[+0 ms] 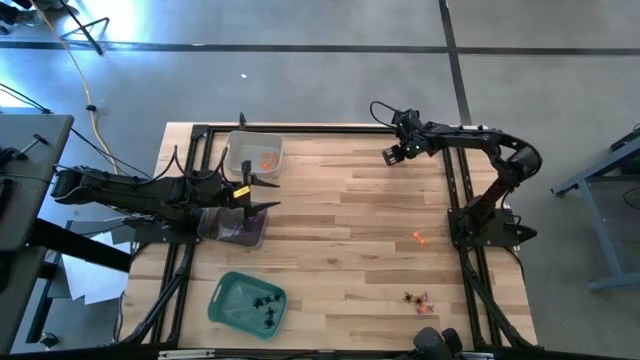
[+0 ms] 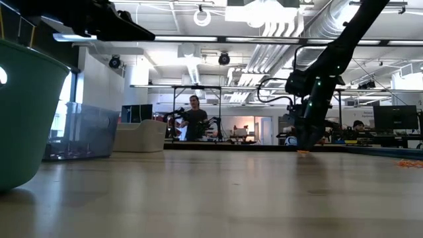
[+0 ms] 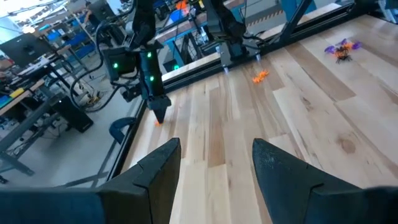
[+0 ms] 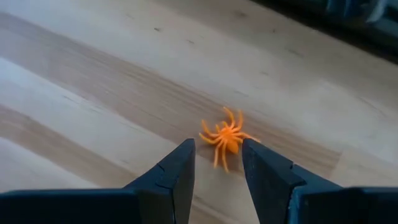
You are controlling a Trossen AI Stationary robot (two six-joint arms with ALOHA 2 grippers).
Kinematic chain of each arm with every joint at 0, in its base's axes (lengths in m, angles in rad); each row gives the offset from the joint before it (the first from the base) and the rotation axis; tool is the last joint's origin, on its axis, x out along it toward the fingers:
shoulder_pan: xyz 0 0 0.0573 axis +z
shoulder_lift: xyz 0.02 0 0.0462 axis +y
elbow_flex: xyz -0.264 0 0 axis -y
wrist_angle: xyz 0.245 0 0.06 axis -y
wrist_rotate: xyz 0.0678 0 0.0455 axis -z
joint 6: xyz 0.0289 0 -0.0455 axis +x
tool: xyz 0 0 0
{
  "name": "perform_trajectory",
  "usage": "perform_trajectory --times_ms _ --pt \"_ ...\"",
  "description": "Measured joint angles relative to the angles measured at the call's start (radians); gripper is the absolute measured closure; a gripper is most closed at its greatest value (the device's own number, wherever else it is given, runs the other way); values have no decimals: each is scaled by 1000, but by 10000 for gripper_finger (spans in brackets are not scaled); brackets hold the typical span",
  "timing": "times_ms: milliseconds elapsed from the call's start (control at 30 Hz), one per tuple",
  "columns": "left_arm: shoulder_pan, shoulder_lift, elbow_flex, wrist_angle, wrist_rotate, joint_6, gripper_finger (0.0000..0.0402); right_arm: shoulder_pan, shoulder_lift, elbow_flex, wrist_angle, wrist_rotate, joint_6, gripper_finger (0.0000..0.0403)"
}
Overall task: Sort Halloween decoration
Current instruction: Put the top right orange spider into the gray bin
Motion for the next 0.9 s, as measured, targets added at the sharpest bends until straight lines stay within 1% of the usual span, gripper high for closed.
perform_trajectory --times_ms 33,200,433,533,700,733,900 --pt "0 0 0 -1 6 0 216 0 12 0 3 -13 5 275" --pt "0 0 0 -5 13 0 216 0 49 3 19 -12 15 275" --pt "0 0 0 -9 13 2 216 0 53 3 19 -13 16 280" --pt "0 -5 0 -11 13 2 216 0 54 3 17 -14 16 306" --pt "0 -13 0 -11 13 1 216 0 56 3 18 -15 16 386" --pt "0 -13 0 -10 13 1 216 0 56 3 18 -18 16 393" --pt "0 -13 0 -11 25 0 216 0 55 4 13 -20 25 399"
